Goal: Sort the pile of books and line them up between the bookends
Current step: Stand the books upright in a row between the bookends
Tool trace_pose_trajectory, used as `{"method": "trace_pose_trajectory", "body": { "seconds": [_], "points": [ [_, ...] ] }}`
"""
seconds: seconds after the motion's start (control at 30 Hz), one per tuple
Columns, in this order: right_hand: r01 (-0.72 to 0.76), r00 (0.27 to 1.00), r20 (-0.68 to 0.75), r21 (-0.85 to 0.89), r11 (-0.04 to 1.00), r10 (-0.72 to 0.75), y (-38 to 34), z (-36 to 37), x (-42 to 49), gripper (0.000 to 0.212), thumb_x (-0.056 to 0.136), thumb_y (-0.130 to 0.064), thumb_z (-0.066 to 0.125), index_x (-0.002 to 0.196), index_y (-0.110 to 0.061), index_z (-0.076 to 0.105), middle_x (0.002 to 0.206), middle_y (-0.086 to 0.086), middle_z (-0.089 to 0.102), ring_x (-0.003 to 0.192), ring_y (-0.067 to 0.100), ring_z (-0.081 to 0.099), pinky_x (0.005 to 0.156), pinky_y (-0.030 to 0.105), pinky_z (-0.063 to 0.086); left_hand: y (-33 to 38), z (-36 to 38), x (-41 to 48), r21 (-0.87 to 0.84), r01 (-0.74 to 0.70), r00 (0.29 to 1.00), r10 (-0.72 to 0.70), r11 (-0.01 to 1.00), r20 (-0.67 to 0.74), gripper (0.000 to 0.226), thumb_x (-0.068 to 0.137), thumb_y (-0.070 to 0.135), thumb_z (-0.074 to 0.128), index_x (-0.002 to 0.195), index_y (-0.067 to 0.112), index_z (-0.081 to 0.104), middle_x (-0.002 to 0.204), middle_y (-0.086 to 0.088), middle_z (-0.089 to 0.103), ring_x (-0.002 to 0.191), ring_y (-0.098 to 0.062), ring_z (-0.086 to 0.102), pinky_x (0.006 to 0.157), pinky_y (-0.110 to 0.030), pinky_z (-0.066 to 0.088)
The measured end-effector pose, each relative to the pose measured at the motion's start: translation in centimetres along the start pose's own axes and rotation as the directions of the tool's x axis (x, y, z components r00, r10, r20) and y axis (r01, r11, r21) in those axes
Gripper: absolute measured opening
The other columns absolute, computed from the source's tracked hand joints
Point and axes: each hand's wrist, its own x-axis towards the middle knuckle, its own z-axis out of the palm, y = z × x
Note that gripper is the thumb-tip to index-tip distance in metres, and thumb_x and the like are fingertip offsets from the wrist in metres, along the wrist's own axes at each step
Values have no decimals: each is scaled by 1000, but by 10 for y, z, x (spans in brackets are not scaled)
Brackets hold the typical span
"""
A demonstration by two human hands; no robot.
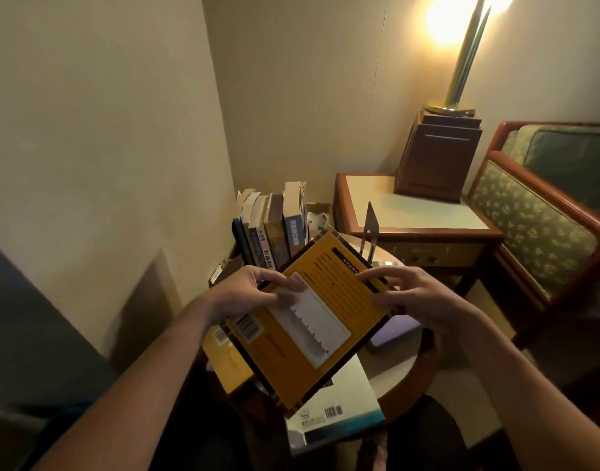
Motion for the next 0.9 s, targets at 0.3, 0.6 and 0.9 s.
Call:
{"method": "trace_pose_trajectory", "body": {
  "seconds": [0.3, 0.6, 0.9],
  "points": [
    [87, 996, 44, -312, 946, -77, -2, 22, -5, 55, 83, -39, 69, 133, -57, 54, 132, -13, 57, 115, 17, 65, 78, 32, 61, -12, 16, 17, -31, 20, 999, -18, 999, 43, 14, 86, 28, 75, 99, 33, 78, 125, 9, 64, 118, -16, 60, 101, -46, 52],
    [46, 992, -108, -159, 986, -64, 21, 34, -13, 54, 93, -19, 66, 138, -44, 52, 126, -7, 58, 107, 18, 67, 75, 29, 60, -20, 69, 30, 568, -147, 873, 376, 810, -310, 61, 87, 68, 48, 141, 40, 46, 160, 9, 32, 147, -15, 25, 117, -49, 20],
    [76, 965, -244, -80, 994, -93, 5, 22, -16, 53, 95, -12, 64, 137, -42, 53, 127, -2, 56, 101, 20, 70, 70, 28, 61, -43, 118, 44, 521, -156, 876, 361, 839, -320, 85, 82, 87, 0, 153, 44, -21, 162, 12, -30, 147, -6, -31, 122, -42, -17]
  ]
}}
